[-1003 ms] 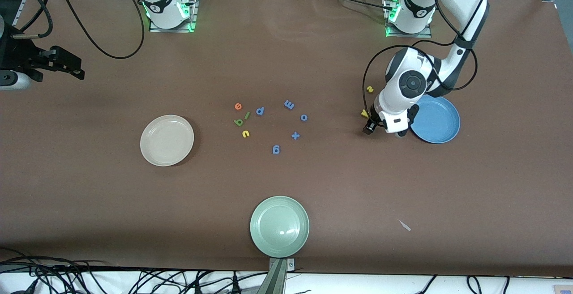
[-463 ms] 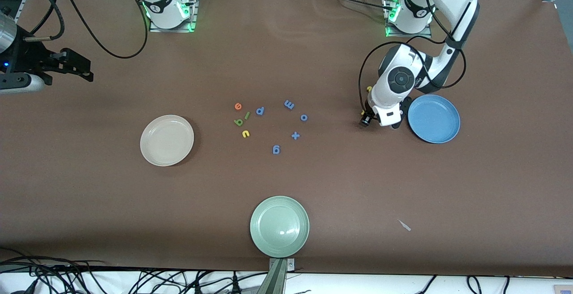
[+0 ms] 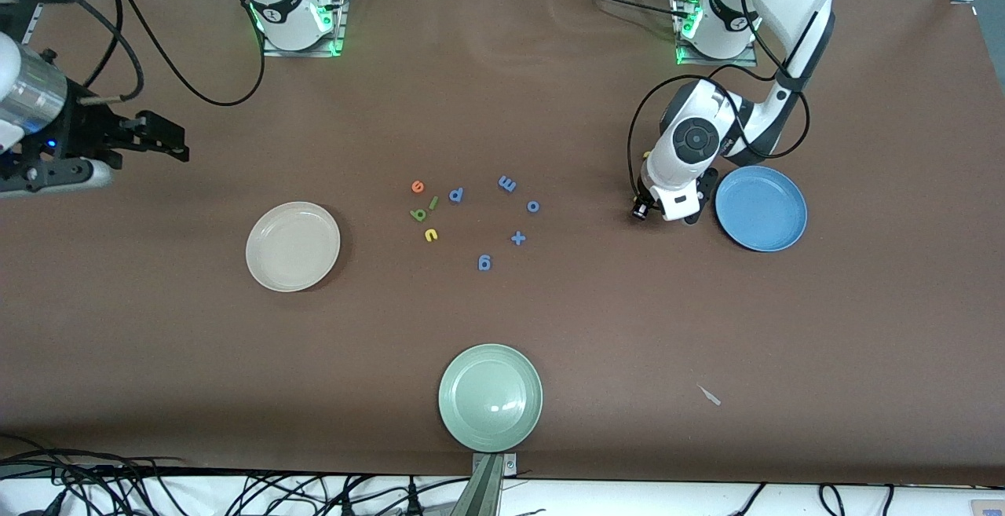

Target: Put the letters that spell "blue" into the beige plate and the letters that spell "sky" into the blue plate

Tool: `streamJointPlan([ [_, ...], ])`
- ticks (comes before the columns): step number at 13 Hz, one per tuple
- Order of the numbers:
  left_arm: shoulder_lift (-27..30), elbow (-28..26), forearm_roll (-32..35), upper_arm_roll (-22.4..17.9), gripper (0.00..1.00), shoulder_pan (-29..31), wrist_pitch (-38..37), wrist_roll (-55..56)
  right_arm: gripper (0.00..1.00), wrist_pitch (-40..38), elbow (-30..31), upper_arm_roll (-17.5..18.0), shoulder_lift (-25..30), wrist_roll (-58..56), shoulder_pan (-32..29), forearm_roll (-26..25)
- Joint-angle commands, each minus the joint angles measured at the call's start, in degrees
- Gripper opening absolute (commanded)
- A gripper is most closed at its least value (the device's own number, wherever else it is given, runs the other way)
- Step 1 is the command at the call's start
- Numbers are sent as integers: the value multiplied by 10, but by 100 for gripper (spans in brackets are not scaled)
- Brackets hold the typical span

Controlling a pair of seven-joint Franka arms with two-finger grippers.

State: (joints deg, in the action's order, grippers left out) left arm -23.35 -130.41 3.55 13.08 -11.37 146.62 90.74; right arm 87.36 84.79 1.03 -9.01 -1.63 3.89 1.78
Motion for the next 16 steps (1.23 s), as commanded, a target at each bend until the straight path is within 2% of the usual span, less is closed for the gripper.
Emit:
streamJointPlan([
  [1,-1,-11,17,-2,60,-4,23,25,100,26,4,3,-23,-1,12,13],
  [3,-1,-15,17,-2,51,-5,27,29,100,77,17,3,-55,62,50,14],
  [5,-1,-16,18,-2,46,-6,27,36,100,118,31,3,-85,116,88,13],
  [8,2,-16,18,-2,20,-8,26,40,100,197,66,3,-125,158,120,13],
  [10,30,-12,18,-2,17,-4,7,40,100,253,106,2,-137,207,152,9],
  [12,79,-11,18,-2,16,1,-43,40,100,335,179,3,-132,232,156,9],
  [14,90,-12,18,-3,16,17,-55,30,100,409,254,17,-119,253,157,12],
  [16,91,-13,42,-2,16,64,-55,-12,100,467,298,34,-120,285,157,12],
])
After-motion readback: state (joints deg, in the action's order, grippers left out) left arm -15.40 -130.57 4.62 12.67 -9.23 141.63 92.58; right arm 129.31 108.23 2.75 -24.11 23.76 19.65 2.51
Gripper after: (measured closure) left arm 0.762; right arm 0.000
